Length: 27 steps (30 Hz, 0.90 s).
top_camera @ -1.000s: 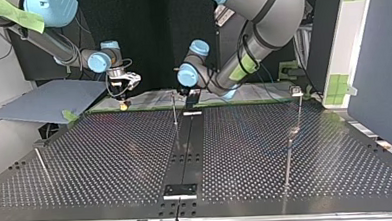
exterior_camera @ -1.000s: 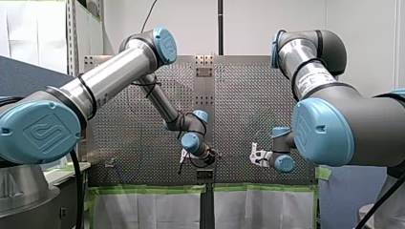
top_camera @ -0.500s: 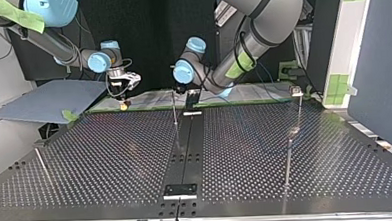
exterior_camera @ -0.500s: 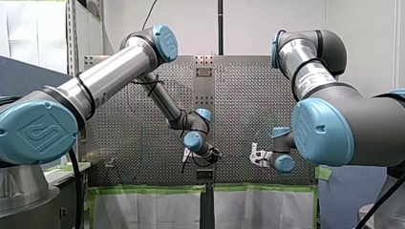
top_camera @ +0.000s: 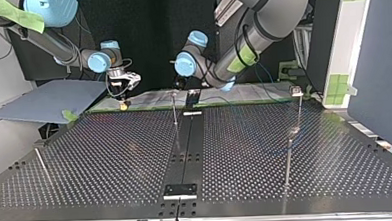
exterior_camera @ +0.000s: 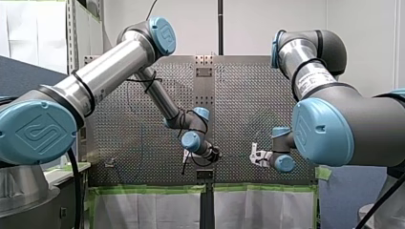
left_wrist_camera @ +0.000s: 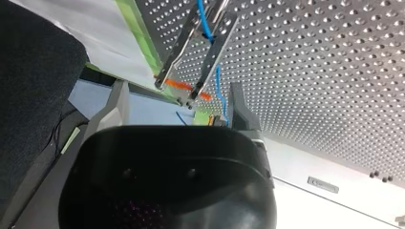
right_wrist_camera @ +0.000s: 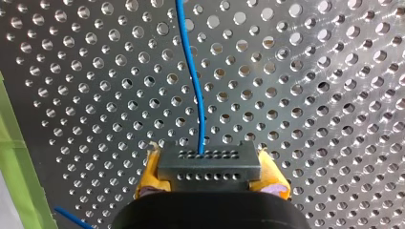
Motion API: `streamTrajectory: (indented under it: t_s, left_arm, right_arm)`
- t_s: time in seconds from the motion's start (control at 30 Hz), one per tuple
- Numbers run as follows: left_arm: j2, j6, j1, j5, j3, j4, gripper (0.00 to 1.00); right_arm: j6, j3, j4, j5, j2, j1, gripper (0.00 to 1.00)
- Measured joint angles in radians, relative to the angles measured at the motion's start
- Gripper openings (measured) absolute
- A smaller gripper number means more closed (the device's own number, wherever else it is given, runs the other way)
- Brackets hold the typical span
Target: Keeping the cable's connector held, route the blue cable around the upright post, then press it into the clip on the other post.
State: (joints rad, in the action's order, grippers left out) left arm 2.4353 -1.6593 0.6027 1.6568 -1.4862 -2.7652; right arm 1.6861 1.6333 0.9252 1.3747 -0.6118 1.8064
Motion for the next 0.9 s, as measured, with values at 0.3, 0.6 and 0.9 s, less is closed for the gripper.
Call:
streamTrajectory:
  t_s: [0.3, 0.6, 0.9]
  left_arm:
    - [-0.001, -0.002, 0.002, 0.005, -0.001, -0.006, 0.98]
    - [0.0, -0.007, 0.003, 0.007, -0.001, -0.011, 0.98]
    - [-0.001, -0.008, 0.003, 0.012, -0.003, -0.015, 0.98]
  right_arm:
    - [0.0, 0.0, 0.0, 0.0, 0.0, 0.0, 0.0]
    - [0.002, 0.0, 0.002, 0.001, 0.0, 0.0, 0.0]
    - [0.003, 0.001, 0.003, 0.001, 0.0, 0.0, 0.0]
